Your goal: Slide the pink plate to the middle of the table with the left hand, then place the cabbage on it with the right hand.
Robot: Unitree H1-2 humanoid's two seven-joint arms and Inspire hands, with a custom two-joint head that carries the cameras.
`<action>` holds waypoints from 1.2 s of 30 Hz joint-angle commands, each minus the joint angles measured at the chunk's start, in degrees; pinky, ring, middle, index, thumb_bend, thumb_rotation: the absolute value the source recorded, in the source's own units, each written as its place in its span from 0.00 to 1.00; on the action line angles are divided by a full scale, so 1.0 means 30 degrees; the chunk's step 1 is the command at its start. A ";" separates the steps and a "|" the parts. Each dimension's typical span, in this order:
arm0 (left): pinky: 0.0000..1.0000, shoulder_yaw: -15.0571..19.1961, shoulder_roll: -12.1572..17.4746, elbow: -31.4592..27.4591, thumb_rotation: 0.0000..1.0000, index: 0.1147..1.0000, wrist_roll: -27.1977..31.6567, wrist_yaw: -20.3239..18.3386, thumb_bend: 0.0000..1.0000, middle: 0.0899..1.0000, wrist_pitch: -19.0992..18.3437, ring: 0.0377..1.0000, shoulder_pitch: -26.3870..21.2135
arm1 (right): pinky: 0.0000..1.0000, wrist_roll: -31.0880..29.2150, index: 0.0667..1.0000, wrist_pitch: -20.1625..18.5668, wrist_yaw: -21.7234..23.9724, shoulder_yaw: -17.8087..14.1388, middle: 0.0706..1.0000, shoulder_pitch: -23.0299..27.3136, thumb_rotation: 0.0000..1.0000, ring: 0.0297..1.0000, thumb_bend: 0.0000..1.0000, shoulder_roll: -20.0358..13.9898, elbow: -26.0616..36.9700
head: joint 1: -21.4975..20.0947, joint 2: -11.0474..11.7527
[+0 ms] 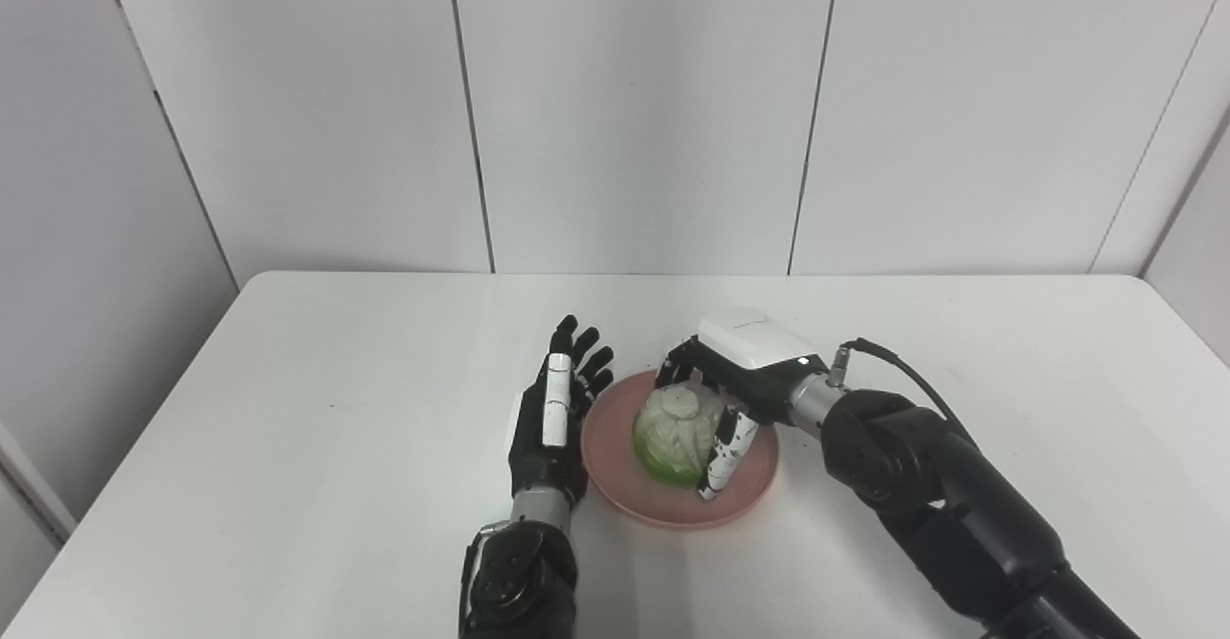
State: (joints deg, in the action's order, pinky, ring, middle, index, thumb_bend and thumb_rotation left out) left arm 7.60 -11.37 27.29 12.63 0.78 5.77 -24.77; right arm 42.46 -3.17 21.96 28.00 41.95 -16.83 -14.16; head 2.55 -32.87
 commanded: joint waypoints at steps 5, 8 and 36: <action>0.87 -0.0019 -0.0038 0.0643 0.85 0.91 -0.0050 0.0353 0.83 0.90 -0.0767 0.85 0.0564 | 0.60 -0.0240 0.73 -0.0506 0.0510 -0.0796 0.81 0.0797 0.24 0.76 1.00 -0.0255 0.1644 | -0.0028 -0.0063; 0.87 -0.0279 0.0151 0.0537 0.85 0.89 -0.0359 0.0184 0.84 0.89 -0.0518 0.85 0.0582 | 0.90 -0.0249 0.86 -0.1078 0.1330 -0.1013 0.98 0.0727 0.30 0.96 1.00 -0.0445 0.2520 | -0.0090 -0.0079; 0.97 -0.0987 0.1892 -0.0552 0.91 0.92 -0.4197 0.2559 0.84 0.94 0.1186 0.95 0.0320 | 0.80 -1.0475 0.83 0.3716 -0.8337 -0.9879 0.79 -0.3315 0.96 0.80 0.75 0.3862 -0.1703 | 0.0366 -0.0154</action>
State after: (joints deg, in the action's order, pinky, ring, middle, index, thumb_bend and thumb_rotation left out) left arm 4.50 -7.01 25.60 1.01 7.68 8.92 -23.30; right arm 13.75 7.53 -2.01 -0.36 30.63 -5.81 -19.76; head 3.60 -33.31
